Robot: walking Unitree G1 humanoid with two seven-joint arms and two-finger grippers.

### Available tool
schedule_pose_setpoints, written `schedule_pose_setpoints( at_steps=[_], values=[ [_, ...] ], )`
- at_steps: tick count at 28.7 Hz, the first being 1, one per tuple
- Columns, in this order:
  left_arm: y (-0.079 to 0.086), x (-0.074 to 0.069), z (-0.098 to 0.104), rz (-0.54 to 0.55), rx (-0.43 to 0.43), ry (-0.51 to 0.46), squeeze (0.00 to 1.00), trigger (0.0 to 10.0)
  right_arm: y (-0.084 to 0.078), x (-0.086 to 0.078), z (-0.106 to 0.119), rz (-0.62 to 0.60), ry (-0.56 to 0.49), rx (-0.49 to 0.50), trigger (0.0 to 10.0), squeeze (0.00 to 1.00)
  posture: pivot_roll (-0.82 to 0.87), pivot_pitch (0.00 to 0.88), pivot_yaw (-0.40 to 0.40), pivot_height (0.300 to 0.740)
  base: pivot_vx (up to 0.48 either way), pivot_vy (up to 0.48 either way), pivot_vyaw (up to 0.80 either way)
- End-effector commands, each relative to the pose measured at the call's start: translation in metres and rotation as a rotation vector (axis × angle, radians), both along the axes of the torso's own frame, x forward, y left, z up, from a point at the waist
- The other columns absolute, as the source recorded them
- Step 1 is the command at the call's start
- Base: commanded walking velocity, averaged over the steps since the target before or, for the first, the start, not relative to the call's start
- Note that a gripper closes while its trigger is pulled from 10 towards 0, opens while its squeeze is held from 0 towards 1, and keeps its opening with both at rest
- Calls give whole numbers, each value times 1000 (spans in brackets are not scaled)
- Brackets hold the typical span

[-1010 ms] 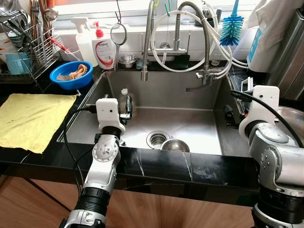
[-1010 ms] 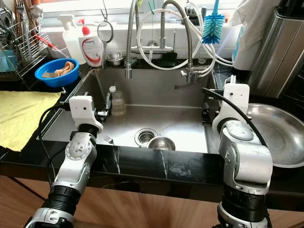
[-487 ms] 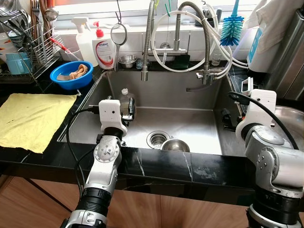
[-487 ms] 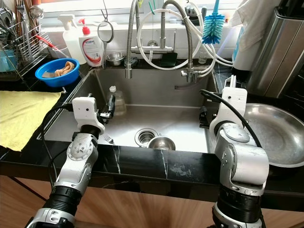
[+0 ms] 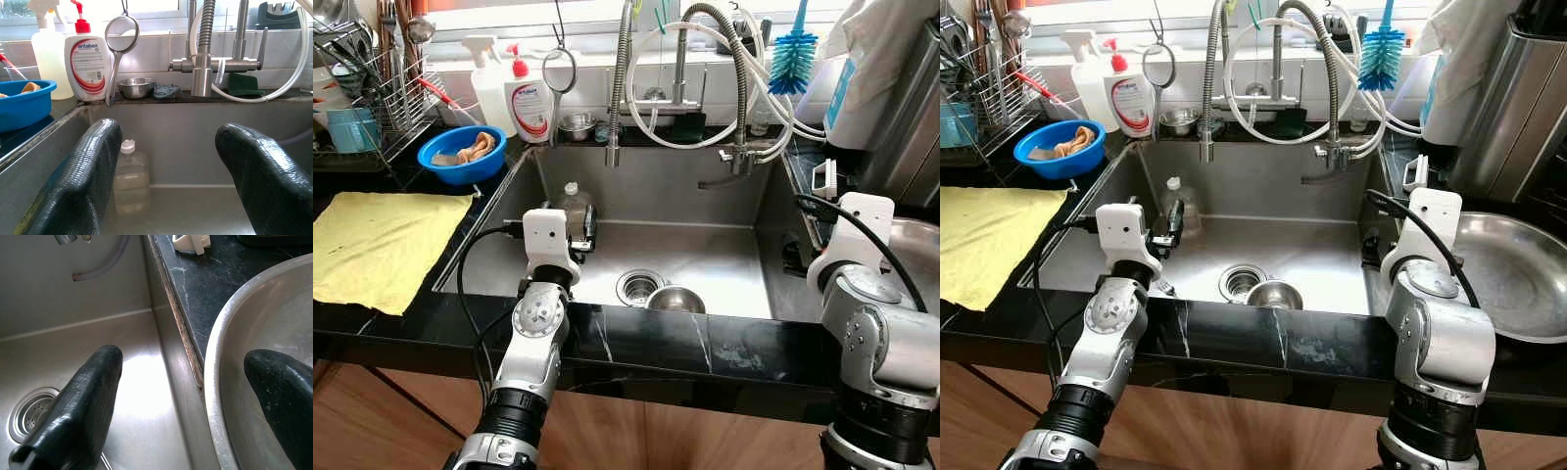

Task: Kitchen organization

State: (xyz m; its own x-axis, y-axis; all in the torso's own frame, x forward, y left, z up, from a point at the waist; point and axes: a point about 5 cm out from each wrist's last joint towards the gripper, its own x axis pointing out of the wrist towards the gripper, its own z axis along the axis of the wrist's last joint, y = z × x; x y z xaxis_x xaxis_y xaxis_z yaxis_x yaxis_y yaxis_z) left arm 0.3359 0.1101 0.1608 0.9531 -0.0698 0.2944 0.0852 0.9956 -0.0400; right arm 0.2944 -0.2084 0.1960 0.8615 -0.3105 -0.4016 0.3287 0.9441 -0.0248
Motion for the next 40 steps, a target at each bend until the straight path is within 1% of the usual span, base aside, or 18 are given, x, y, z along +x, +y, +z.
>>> schedule_pose_setpoints(
  at_steps=[1,15,26,38,40],
  values=[
    [1,2,4,-4,-10,-14,0,10000,2,1,0,6,-5,8,0,0,-336,0,57,740,0,0,0],
    [4,3,6,0,-5,-27,0,10000,5,3,-1,14,-9,34,0,0,-329,0,51,740,0,0,0],
    [7,6,12,5,6,-51,0,10000,9,5,-1,31,-13,48,0,0,-322,0,49,740,0,0,0],
    [5,8,13,-22,16,-50,0,10000,21,8,-2,69,-20,79,0,0,-323,0,54,740,0,0,0],
    [6,8,13,-18,16,-52,0,10000,27,10,4,110,-62,87,0,0,-323,0,54,740,0,0,0]
  ],
)
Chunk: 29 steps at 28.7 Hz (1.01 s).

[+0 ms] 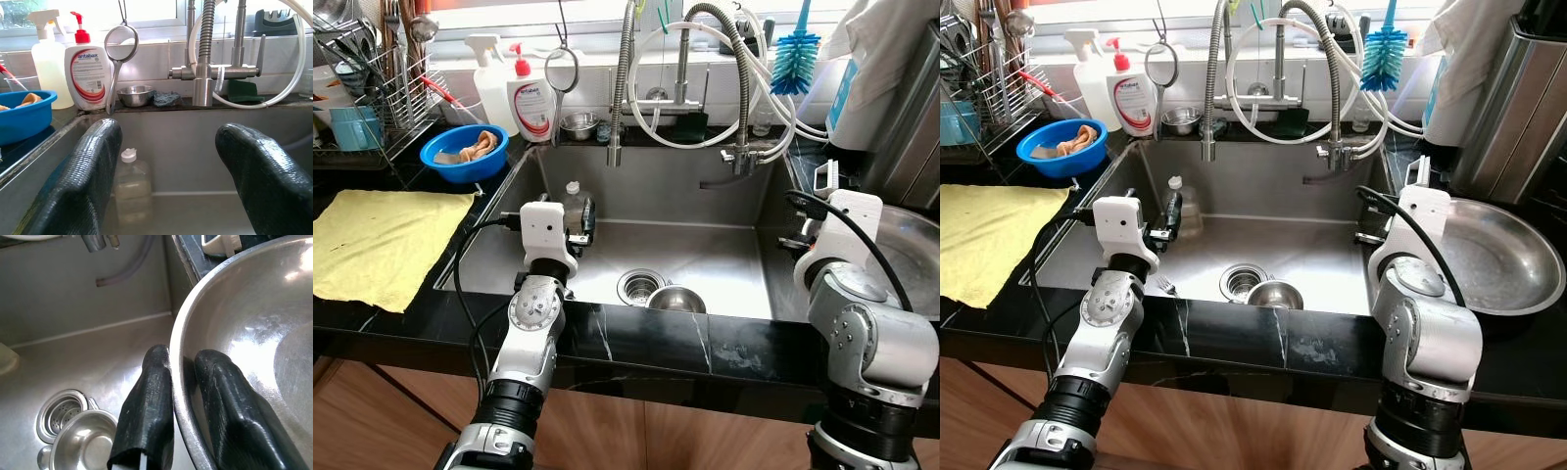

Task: Kitchen organization

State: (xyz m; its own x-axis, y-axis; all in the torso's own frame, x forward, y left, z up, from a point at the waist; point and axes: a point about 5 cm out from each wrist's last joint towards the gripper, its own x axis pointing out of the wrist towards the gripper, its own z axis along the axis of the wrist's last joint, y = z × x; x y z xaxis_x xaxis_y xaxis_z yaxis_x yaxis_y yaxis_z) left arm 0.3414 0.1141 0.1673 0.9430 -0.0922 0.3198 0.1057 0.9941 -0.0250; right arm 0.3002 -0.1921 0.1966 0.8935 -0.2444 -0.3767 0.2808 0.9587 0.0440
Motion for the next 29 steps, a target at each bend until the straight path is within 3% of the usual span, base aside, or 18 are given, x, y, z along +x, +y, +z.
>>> schedule_pose_setpoints(
  at_steps=[1,8,16,18,20,22,25,29],
  values=[
    [3,3,7,3,5,-24,0,10000,15,5,8,85,-57,32,0,0,-322,0,54,740,0,0,0],
    [4,4,7,7,6,-25,0,10000,29,6,9,149,-75,39,0,0,-318,0,55,740,0,0,0],
    [5,4,6,9,3,-23,0,10000,64,3,19,429,-163,33,0,0,-324,0,57,740,0,0,0],
    [5,4,6,11,1,-22,0,10000,81,-2,22,556,-201,44,0,0,-321,0,57,740,0,0,0],
    [5,4,6,11,1,-22,0,10000,81,-2,22,556,-201,44,0,0,-321,0,57,740,0,0,0],
    [5,4,6,16,-2,-24,0,10000,91,-5,26,646,-237,53,0,0,-320,0,56,740,0,0,0],
    [5,3,6,17,-3,-24,0,10000,93,-6,26,663,-245,55,0,0,-320,0,56,740,0,0,0],
    [8,3,6,44,-9,-30,0,10000,104,-9,27,772,-273,58,0,0,-309,0,51,740,0,0,0]
  ],
)
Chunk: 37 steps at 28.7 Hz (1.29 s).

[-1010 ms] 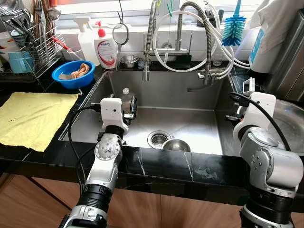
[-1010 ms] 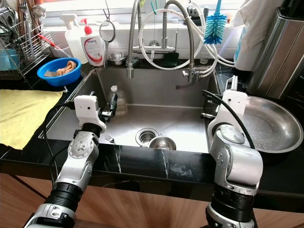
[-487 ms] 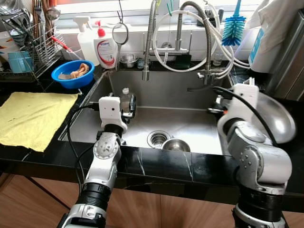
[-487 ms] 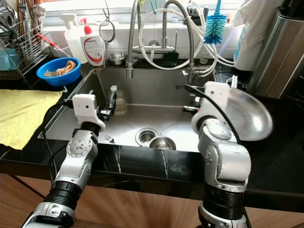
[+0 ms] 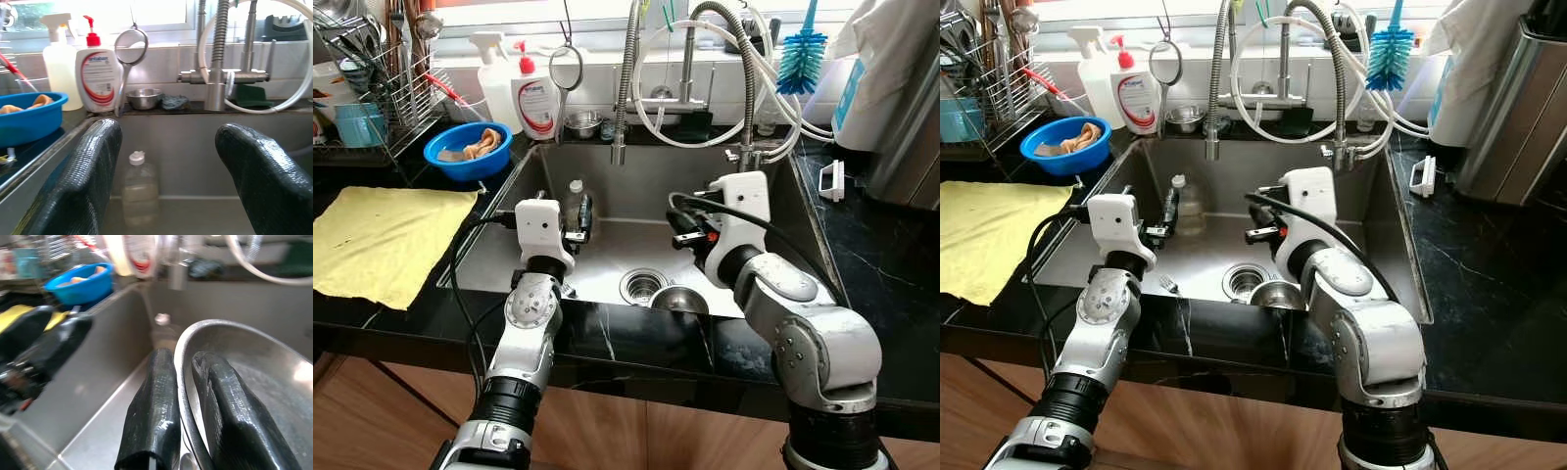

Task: Kitchen organization

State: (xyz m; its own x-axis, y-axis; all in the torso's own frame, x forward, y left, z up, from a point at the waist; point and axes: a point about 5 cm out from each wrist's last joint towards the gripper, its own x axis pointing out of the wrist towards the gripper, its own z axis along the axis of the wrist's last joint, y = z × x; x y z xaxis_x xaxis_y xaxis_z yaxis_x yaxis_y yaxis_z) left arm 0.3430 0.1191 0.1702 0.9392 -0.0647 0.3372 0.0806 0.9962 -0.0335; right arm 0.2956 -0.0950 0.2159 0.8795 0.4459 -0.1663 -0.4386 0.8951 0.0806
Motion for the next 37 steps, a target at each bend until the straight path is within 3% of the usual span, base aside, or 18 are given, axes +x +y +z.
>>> schedule_pose_setpoints(
  at_steps=[1,7,8,10,12,15,18,26,37],
  values=[
    [3,1,3,18,1,-12,0,10000,7,-4,8,48,-50,16,0,0,-309,0,51,740,0,0,0],
    [3,0,4,27,-2,-19,0,10000,6,-3,7,71,-70,30,0,0,-306,0,50,740,0,0,0],
    [3,1,5,28,-3,-22,0,10000,-3,5,2,8,-59,10,10000,0,-307,0,58,740,0,0,0],
    [3,1,5,28,-3,-22,0,10000,-3,5,2,8,-59,10,10000,0,-307,0,58,740,0,0,0],
    [0,1,5,24,-2,-22,0,10000,-17,23,-3,-91,-72,-18,10000,0,-310,0,72,740,0,0,0],
    [-4,0,7,13,-4,-25,0,10000,-20,35,-7,-114,-87,-22,10000,0,-302,0,79,740,0,0,0],
    [-9,-1,10,4,-14,-30,0,10000,-11,47,-7,-107,-55,87,10000,0,-293,0,82,740,0,0,0],
    [-11,-2,11,-8,-14,-31,0,10000,2,64,-5,-64,-75,111,10000,0,-268,0,82,740,0,0,0],
    [-12,-2,10,-27,-1,-17,0,10000,-11,81,-22,-133,-29,41,10000,0,-267,0,91,740,0,0,0]
  ],
)
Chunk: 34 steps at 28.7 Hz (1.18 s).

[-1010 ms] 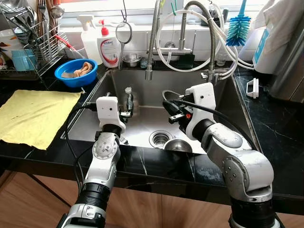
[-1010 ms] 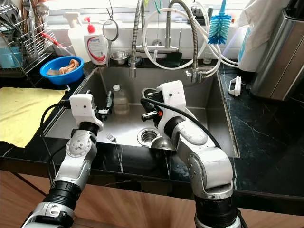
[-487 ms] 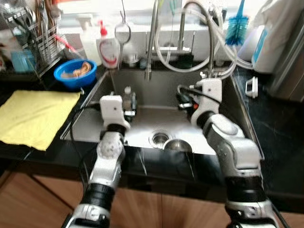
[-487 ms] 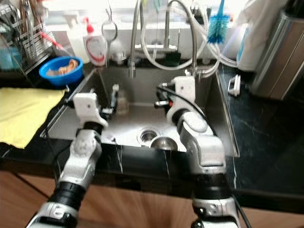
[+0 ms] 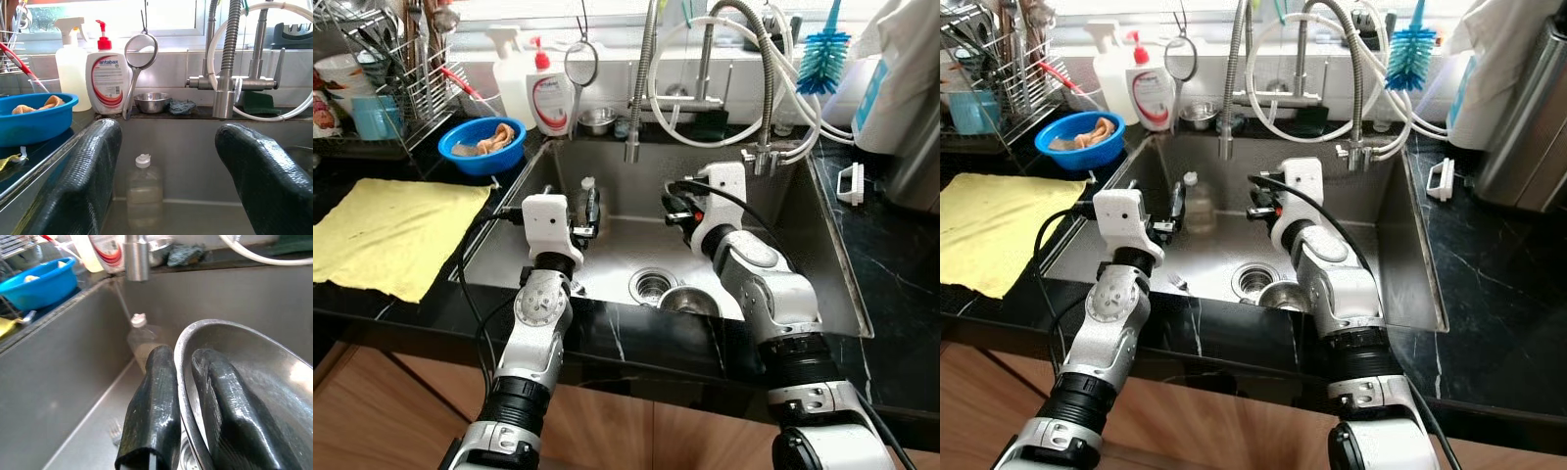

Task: Kitchen organization

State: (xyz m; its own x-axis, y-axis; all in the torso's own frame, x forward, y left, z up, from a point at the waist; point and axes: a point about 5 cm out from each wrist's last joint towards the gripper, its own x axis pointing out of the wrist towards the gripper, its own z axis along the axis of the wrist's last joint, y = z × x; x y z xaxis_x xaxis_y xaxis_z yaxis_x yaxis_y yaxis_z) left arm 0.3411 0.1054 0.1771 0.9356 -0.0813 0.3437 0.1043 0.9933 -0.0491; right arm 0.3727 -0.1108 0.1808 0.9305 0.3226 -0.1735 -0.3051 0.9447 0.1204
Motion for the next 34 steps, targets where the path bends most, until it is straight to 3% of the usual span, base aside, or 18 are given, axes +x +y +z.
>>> schedule_pose_setpoints(
  at_steps=[1,34],
  values=[
    [1,0,4,-4,14,-12,0,10000,5,4,12,8,-50,2,10000,0,-267,0,91,740,0,0,0],
    [-3,-7,4,-37,20,-8,0,10000,-6,11,-31,-70,121,6,10000,0,-208,0,70,740,0,0,0]
  ],
)
